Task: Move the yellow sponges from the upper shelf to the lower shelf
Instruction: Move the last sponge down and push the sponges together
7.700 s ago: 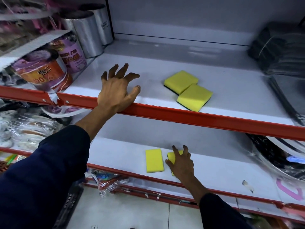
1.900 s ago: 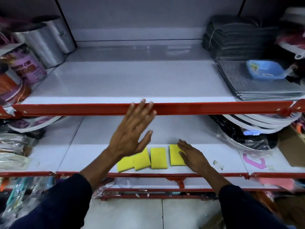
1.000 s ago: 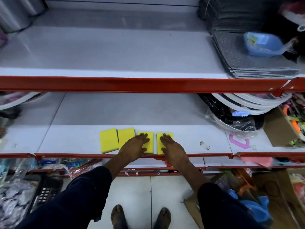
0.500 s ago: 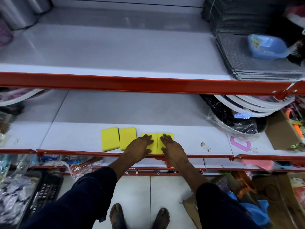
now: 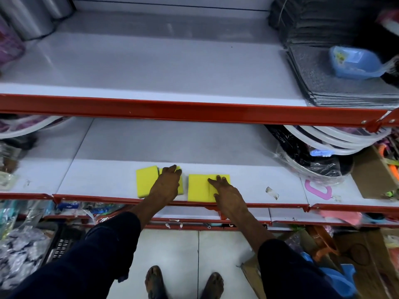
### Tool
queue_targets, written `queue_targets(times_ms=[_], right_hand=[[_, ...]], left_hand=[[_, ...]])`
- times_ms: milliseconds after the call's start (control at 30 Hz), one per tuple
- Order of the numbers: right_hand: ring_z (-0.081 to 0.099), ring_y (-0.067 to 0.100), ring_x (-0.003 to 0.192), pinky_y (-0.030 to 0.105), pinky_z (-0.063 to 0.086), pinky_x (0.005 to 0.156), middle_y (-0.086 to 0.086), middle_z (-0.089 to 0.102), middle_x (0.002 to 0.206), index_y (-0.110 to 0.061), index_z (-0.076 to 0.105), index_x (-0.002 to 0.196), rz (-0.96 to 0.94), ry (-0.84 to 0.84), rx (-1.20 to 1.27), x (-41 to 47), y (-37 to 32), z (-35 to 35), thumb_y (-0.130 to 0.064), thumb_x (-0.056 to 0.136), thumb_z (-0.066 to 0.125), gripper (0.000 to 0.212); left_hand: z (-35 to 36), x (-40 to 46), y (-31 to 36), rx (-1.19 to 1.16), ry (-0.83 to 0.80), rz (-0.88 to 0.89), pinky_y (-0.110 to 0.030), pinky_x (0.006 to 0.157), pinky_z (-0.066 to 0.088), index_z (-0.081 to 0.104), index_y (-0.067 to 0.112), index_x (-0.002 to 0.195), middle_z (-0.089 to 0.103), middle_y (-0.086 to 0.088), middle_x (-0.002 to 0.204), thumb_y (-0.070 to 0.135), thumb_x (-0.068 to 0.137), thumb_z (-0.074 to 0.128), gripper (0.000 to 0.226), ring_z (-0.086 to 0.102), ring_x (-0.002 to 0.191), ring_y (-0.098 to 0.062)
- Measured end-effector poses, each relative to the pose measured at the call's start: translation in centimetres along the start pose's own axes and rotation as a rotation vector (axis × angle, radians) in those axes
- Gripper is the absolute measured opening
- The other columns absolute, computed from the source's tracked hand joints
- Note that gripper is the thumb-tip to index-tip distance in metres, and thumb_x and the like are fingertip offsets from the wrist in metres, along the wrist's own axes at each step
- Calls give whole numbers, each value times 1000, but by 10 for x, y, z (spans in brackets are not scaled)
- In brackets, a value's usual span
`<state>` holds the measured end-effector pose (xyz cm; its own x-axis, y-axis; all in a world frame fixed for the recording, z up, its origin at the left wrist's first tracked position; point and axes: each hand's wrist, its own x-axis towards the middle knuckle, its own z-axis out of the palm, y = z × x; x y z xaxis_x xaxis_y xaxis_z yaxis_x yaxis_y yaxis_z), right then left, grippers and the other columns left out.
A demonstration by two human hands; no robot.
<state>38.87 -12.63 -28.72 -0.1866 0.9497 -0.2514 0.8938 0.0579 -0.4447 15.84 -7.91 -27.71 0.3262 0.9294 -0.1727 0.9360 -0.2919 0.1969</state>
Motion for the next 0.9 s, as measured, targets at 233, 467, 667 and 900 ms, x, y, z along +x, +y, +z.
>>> queue_targets(times_ms=[233,467,667,900], right_hand=[[19,26,151,41,33,117,9,19,163,-27,33,149,-2,0,-7,-1,-3,-2,-6,97,51,59],[18,26,151,42,30,118,9,19,163,-26,32,149,14,-4,-22,-2,-7,-5,-5,96,52,61],[18,30,150,42,32,117,12,18,163,-26,29,150,29,-52,-81,-1,-15,-9,-7,90,64,72],[17,31,150,42,36,114,13,17,163,-26,27,151,59,-89,-117,3,-20,-7,-4,85,66,79]], left_hand=[[2,-12,-4,-82,-69,6,-25,99,51,69,-4,108,74,-15,112,7,65,83,47,60,127,-27],[5,-17,-1,-159,-58,-4,-36,116,35,51,10,140,41,-11,155,11,89,65,53,35,145,-29],[10,-15,8,-170,-18,-10,-36,119,30,49,8,141,40,-12,156,12,91,65,53,33,144,-31],[0,-19,-21,-272,138,-52,-47,112,41,61,-1,128,54,-24,142,-4,86,63,42,48,133,-43]])
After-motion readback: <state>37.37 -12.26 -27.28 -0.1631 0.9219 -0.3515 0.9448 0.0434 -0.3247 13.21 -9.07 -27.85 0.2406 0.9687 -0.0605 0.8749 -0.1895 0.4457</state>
